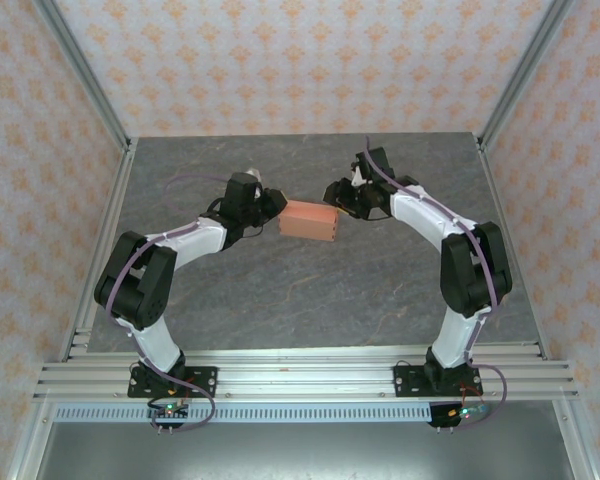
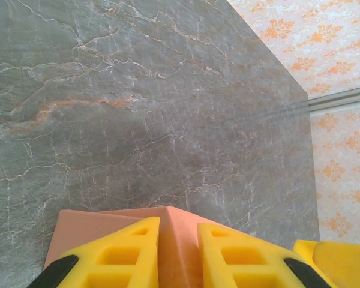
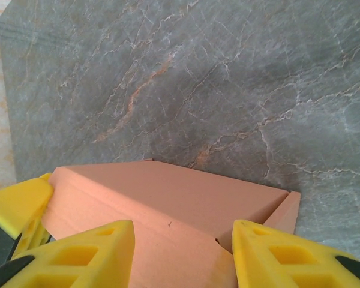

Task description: Fold the paper box

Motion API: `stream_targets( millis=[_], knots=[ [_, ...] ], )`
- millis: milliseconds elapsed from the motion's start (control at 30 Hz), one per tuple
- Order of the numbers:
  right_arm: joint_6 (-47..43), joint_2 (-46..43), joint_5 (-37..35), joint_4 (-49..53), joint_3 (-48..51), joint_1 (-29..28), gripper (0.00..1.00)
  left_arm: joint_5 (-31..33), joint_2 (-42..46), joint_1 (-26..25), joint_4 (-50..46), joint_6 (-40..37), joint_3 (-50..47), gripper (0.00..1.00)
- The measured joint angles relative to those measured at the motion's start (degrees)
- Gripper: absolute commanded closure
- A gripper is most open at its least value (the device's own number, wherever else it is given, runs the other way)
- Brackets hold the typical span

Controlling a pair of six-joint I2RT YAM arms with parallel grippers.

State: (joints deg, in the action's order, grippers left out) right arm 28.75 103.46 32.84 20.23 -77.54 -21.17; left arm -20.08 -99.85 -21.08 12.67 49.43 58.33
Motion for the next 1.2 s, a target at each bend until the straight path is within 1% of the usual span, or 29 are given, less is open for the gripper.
stream_targets(
  millis=[133,167,200,233,333,400,533,633,767,967,1200],
  knots=[
    [1.1,0.0,0.1,-0.9,1.1,0.1,0.49,0.0,0.1,-0.2,-0.2,0.0,-0.1,0.80],
    [1.3,0.0,0.0,-0.9,1.2,0.1,0.47,0.2,0.1,-0.2,-0.2,0.0,-0.1,0.80],
    [1.3,0.0,-0.1,-0.9,1.4,0.2,0.41,0.3,0.1,-0.2,-0.2,0.0,-0.1,0.80],
    [1.4,0.0,-0.3,-0.8,1.4,0.3,0.39,0.4,0.1,-0.2,-0.2,0.0,-0.1,0.80],
    [1.5,-0.1,-0.6,-0.8,1.4,0.7,0.36,0.5,0.2,-0.2,-0.3,0.0,-0.1,0.80],
    [1.5,-0.2,-0.9,-0.8,1.4,0.7,0.32,0.6,0.2,-0.3,-0.3,0.0,-0.1,0.80],
    [1.7,-0.6,-1.4,-0.7,1.8,0.7,0.31,0.8,0.2,-0.3,-0.4,0.0,-0.1,0.80],
    [2.4,-1.3,-1.4,-0.8,3.2,0.7,0.34,0.8,0.2,-0.3,-0.4,0.0,-0.1,0.80],
    [4.5,-1.6,-0.8,-1.7,5.1,0.7,0.44,0.8,0.2,-0.3,-0.4,0.0,-0.1,0.80],
    [8.2,-2.2,1.5,-6.7,7.7,0.7,0.55,0.9,0.4,-0.3,-0.4,0.0,-0.3,0.80],
    [12.2,-2.5,2.2,-12.2,10.5,0.7,0.67,1.1,1.5,-0.3,-0.4,0.0,-1.5,0.80]
  ],
)
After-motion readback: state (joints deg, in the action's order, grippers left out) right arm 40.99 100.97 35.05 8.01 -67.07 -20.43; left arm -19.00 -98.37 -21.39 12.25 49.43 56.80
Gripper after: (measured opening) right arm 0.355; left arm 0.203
